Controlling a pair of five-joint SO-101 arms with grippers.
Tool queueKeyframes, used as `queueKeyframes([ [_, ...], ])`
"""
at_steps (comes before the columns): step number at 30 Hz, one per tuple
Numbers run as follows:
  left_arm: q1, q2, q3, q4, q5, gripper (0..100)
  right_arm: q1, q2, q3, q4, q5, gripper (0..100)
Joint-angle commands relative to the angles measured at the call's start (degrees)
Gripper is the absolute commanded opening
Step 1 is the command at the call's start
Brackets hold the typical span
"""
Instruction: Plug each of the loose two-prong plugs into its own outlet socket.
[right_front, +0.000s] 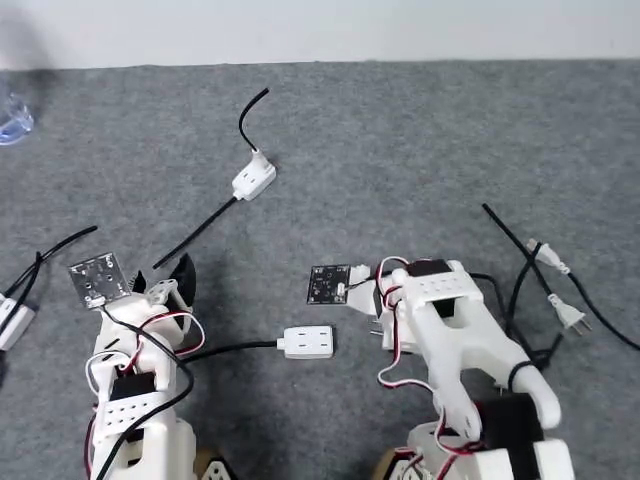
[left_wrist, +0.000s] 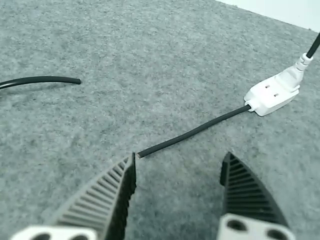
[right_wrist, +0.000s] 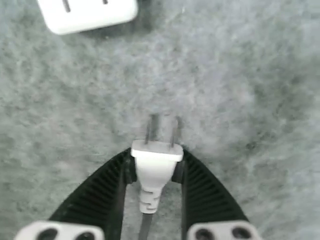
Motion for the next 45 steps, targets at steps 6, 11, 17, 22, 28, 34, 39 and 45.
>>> queueKeyframes([
  [6, 6.59, -0.26, -0.40, -0.09, -0.53, 26, -1.98, -13.23, -1.49, 6.02, -6.68, 0.8],
  [11, 17.93, -0.26, -0.40, -0.53, -0.26, 26, -3.03, -29.14, -1.41, 12.09, -12.22, 0.8],
  [17, 32.09, -0.26, -0.66, -7.21, 0.97, 26, -3.03, -39.25, -0.62, 16.04, -15.56, 0.8],
  [22, 42.99, -0.26, -2.15, -13.10, 13.98, 26, -2.86, -40.04, 1.14, 15.52, -15.82, 0.8],
  [28, 46.95, -0.18, -2.59, -12.13, 16.97, 26, -3.03, -40.13, 1.23, 14.73, -15.82, 0.8],
  [34, 51.96, -0.18, -2.15, -9.41, 16.62, 26, -3.65, -39.60, 1.23, 12.44, -16.00, 0.8],
  [39, 51.96, -0.18, -2.15, -9.14, 16.62, 26, -9.01, -40.13, 1.23, 12.97, -19.25, 0.8],
  [45, 51.78, -0.26, -1.36, -9.14, 16.62, 26, -10.68, -40.13, 1.14, 14.73, -19.96, 0.8],
])
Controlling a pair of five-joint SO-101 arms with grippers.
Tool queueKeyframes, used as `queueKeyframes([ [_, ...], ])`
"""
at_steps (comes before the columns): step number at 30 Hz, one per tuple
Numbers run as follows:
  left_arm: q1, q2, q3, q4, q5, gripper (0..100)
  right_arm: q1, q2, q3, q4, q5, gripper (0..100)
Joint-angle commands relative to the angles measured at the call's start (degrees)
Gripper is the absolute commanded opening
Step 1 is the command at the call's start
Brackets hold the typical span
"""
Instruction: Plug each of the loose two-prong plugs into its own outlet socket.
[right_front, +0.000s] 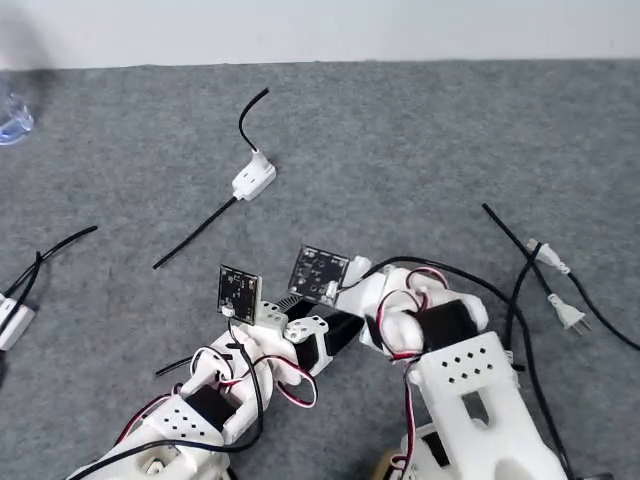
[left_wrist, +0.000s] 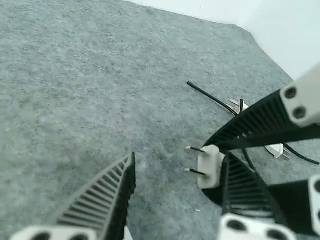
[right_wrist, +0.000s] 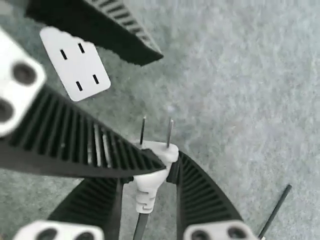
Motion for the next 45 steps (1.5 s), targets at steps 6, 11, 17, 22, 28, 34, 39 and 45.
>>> queueKeyframes([
  [6, -2.02, -0.26, -1.19, 0.09, 0.35, 26, -0.57, -3.38, -0.88, 3.21, -0.53, 0.8],
  [11, -2.46, -0.26, -1.19, 0.09, 0.35, 26, -1.10, -11.56, -1.05, 6.81, -0.53, 0.8],
  [17, -2.37, -0.26, -1.19, 0.09, 0.35, 26, -1.10, -18.07, -0.79, 9.89, -0.62, 0.8],
  [22, -2.37, -0.26, -1.10, 0.18, 0.35, 26, -1.10, -20.18, -0.79, 10.51, -0.62, 0.8],
  [28, -2.55, -0.26, -1.10, 0.18, 0.35, 26, -1.10, -20.26, -0.79, 10.15, -0.79, 0.8],
  [34, -2.64, -0.26, -1.10, 0.18, 0.35, 26, -3.12, -20.26, -0.97, 9.10, -3.60, 0.8],
  [39, -2.73, -0.26, -1.10, 0.18, 0.35, 26, -5.23, -20.26, -1.05, 7.16, -5.54, 0.8],
  [45, -2.73, -0.26, -0.57, 0.09, 0.35, 26, -4.97, -19.74, -0.97, 6.64, -5.10, 0.8],
])
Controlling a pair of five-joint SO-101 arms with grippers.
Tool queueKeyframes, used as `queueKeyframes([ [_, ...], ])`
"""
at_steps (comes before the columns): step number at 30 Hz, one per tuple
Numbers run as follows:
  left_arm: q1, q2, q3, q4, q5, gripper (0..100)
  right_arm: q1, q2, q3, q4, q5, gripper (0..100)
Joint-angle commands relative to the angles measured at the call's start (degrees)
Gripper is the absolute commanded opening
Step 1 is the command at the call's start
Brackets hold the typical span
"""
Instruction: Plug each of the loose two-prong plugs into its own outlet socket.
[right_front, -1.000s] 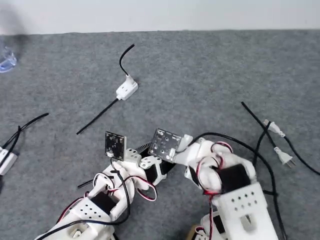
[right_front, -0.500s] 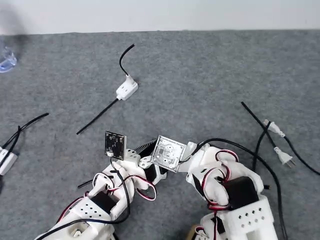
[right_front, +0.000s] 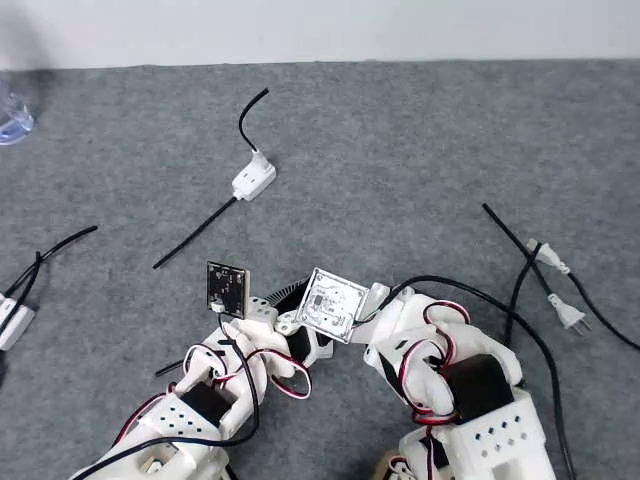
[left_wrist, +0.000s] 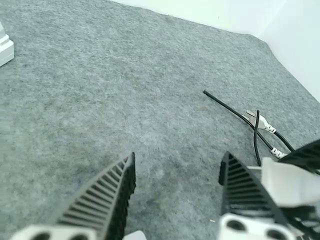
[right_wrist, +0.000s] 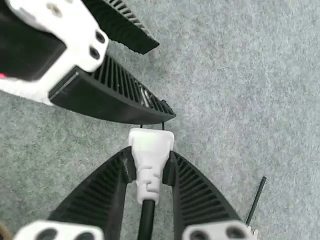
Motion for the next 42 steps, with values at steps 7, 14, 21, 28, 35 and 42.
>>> queueKeyframes([
  [7, -0.09, -0.26, -0.48, 0.00, -1.41, 26, 2.24, -0.22, -0.79, -5.67, -0.62, 0.8],
  [14, -0.09, -0.26, -0.48, 0.09, -1.93, 26, 3.12, -0.22, -0.70, -5.67, -0.70, 0.8],
  [21, -3.69, -0.35, -0.66, -0.26, -2.11, 26, 3.47, -0.13, -0.62, -5.67, -0.18, 0.8],
  [28, -15.74, -8.35, -0.13, 2.55, -1.93, 26, 3.56, -0.13, 2.64, -6.20, 2.64, 0.8],
  [35, -13.19, -21.54, 0.57, 18.02, -1.93, 26, 9.80, -0.22, 8.00, -6.20, 7.47, 0.8],
  [42, -12.13, -33.41, 0.57, 29.98, -1.93, 26, 21.85, -0.22, 15.65, -13.58, 16.79, 0.8],
])
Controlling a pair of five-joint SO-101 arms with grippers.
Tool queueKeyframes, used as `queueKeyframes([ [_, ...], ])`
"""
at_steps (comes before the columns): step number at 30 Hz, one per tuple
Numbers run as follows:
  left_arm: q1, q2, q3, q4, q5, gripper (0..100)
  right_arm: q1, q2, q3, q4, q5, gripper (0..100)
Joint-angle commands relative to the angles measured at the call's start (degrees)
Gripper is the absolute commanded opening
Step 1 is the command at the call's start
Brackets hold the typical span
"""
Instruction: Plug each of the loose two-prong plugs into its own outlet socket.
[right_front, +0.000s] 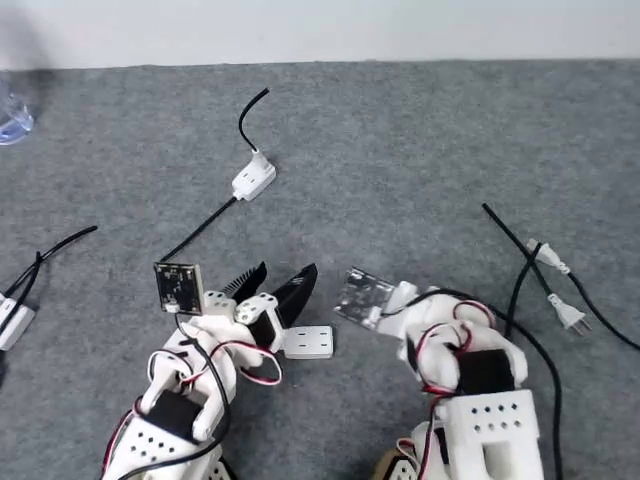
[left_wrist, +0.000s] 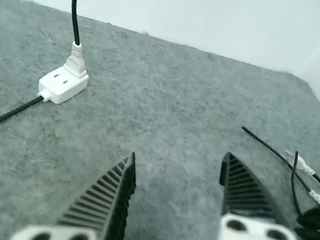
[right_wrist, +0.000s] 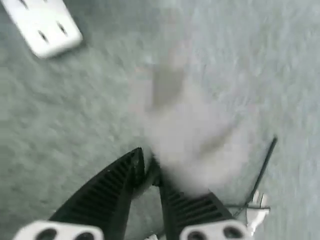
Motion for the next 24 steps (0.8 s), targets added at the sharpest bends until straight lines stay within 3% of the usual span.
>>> queueKeyframes([
  [1, 0.35, -5.36, -0.48, 4.22, -0.09, 26, 4.00, -0.22, 1.32, -4.09, 3.69, 0.8],
  [8, 0.35, -9.32, -0.48, 8.53, -0.09, 26, 4.09, -0.31, 1.41, -7.43, 3.69, 0.8],
  [17, 0.35, -9.14, -0.48, 8.53, -0.09, 26, 4.35, -0.13, -10.11, 1.54, 4.04, 0.8],
  [24, 0.35, -9.14, -0.48, 8.62, -0.09, 26, 4.44, 1.36, -7.38, 1.54, 4.13, 0.8],
])
